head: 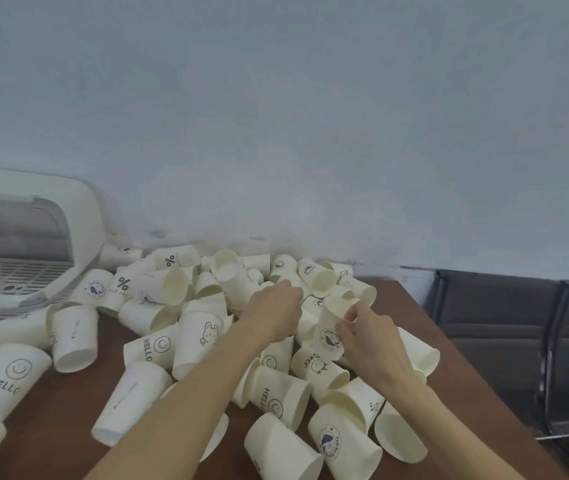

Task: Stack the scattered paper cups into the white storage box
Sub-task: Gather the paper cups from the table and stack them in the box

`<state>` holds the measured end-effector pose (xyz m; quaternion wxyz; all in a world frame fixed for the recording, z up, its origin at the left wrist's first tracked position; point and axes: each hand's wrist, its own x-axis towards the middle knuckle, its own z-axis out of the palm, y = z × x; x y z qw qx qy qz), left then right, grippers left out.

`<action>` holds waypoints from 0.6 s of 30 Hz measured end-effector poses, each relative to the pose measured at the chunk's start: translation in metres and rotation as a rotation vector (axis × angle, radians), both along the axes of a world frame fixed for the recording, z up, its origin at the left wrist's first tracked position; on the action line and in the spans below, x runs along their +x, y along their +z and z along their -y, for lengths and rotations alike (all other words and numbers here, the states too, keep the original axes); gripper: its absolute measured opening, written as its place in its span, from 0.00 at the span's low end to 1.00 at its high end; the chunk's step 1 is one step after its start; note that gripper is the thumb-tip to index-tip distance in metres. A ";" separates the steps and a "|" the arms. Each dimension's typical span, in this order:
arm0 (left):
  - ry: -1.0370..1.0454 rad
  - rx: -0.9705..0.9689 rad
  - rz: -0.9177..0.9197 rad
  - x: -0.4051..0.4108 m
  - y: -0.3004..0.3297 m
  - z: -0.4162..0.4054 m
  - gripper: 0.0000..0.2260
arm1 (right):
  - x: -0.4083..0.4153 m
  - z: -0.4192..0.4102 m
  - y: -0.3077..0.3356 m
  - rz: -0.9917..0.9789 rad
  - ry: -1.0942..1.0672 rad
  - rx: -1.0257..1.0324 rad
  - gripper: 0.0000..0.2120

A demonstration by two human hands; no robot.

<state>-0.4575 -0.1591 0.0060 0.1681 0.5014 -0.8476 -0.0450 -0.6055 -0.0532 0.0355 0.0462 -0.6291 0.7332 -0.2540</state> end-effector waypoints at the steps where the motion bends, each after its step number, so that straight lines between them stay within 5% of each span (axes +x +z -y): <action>1: -0.001 0.006 -0.005 -0.005 -0.001 0.006 0.13 | -0.002 0.002 -0.001 0.000 0.000 -0.002 0.04; 18: 0.001 -0.086 0.120 -0.075 -0.040 0.082 0.14 | -0.029 0.030 -0.009 0.040 0.034 -0.052 0.05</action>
